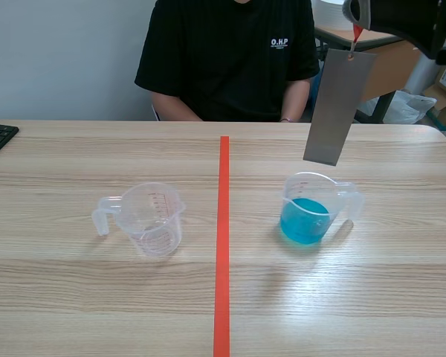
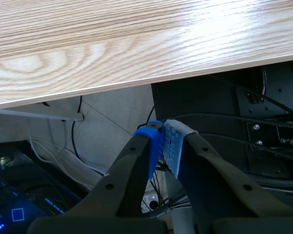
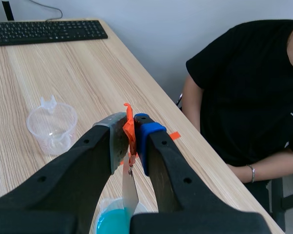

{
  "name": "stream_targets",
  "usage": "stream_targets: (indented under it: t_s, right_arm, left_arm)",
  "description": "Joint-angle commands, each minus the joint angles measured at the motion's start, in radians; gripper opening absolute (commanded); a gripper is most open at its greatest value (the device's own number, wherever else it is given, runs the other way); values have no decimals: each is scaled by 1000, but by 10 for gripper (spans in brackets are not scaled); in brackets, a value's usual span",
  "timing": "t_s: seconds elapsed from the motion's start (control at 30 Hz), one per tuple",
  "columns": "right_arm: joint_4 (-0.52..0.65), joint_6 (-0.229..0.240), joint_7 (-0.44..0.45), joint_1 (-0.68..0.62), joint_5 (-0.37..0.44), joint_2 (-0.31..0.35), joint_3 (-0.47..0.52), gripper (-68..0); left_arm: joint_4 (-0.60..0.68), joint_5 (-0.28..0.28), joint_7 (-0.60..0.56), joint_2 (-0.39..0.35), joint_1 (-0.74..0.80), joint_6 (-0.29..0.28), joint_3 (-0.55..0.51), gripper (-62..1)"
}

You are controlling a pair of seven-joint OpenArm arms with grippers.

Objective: Do the redox reaction experiment.
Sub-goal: 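Raise the plate and point at it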

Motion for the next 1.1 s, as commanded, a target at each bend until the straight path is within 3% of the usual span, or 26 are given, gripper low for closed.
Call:
stream_targets:
  t_s: [0.0, 0.17, 0.33, 0.53, 0.83, 1.07]
  right_arm:
    - [8, 6, 16, 15, 12, 16, 18, -660]
    - [8, 6, 16, 15, 11, 16, 18, -660]
    - [8, 6, 15, 15, 11, 16, 18, -660]
    - [8, 6, 3, 15, 11, 16, 18, -660]
    - [8, 6, 2, 15, 11, 14, 18, -660]
    - [8, 6, 1, 15, 11, 14, 18, -660]
  left_arm:
    - [11, -6, -13, -3, -3, -14, 13, -575]
    - [11, -6, -15, -10, -3, -25, 16, -575]
    - [36, -10, -33, -78, -2, -92, 16, -575]
    - [74, -118, -43, -266, -21, -122, 16, -575]
    - [74, -276, -70, -565, -187, -307, 20, -575]
    - [85, -314, -103, -720, -375, -434, 117, -575]
